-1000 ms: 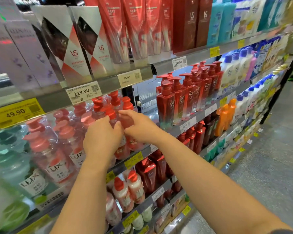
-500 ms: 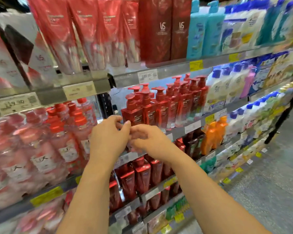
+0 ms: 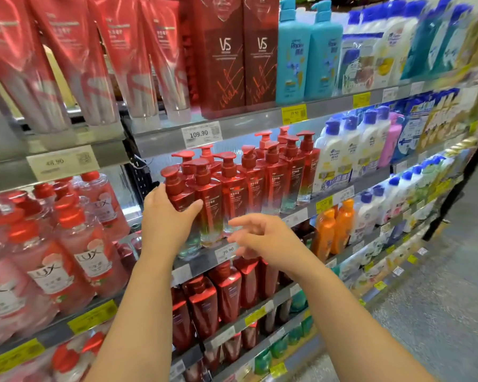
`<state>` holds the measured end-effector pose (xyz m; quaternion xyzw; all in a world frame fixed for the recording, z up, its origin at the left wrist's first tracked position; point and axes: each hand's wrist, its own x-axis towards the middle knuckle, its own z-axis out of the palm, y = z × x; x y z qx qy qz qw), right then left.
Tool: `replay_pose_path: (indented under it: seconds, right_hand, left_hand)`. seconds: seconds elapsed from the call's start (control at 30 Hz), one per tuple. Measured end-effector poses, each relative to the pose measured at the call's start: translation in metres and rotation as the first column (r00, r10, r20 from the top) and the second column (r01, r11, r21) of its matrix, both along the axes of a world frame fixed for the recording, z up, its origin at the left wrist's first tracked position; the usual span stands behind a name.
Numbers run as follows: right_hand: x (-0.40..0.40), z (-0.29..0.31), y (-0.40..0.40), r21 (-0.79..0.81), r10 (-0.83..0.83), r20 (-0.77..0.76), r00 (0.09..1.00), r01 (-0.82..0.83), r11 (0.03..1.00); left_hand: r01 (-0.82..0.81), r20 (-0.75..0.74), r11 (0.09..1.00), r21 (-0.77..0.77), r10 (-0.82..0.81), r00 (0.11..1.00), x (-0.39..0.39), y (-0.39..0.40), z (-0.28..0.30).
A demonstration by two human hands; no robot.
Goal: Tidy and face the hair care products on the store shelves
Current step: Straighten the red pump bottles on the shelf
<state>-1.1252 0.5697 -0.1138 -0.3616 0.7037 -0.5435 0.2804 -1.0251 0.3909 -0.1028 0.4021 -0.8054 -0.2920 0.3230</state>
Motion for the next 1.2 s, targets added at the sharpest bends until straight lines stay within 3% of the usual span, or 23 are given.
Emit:
replay_pose_path:
  seconds: [0.13, 0.3, 0.43, 0.77, 0.97, 1.1, 1.2]
  right_hand:
    - [-0.026, 0.01, -0.002, -0.004, -0.024, -0.018, 1.0, 0.024, 1.0]
    - [-0.057, 0.026, -0.017, -0.069, -0.069, -0.038, 0.997, 0.066, 0.995]
    - [-0.069, 0.035, -0.039, -0.095, -0.053, -0.054, 0.997, 0.048, 0.994]
    - [-0.079, 0.049, -0.069, -0.155, 0.044, -0.032, 0.999, -0.048, 0.987]
    - [-0.108, 0.048, -0.062, -0.167, 0.027, -0.025, 0.999, -0.031, 0.985]
    - [-0.144, 0.039, -0.047, -0.173, -0.096, -0.045, 0.994, 0.087, 0.981]
    - [-0.181, 0.031, -0.031, -0.259, -0.393, -0.055, 0.918, 0.367, 0.893]
  left_hand:
    - [-0.001, -0.049, 0.999, 0.049, 0.003, 0.999, -0.007, -0.027, 0.004]
    - [0.105, 0.111, 0.982, 0.156, -0.123, 0.986, -0.012, -0.052, 0.0]
    - [0.131, 0.104, 0.979, 0.155, -0.148, 0.983, -0.011, -0.061, 0.003]
    - [0.239, 0.01, 0.971, 0.02, -0.239, 0.971, 0.004, -0.048, 0.022]
    - [0.341, -0.129, 0.938, 0.058, -0.332, 0.934, -0.009, -0.018, 0.04]
    - [0.383, -0.156, 0.923, 0.039, -0.373, 0.915, -0.04, 0.006, 0.036]
    - [0.385, -0.138, 0.923, 0.012, -0.38, 0.915, -0.067, 0.025, 0.034]
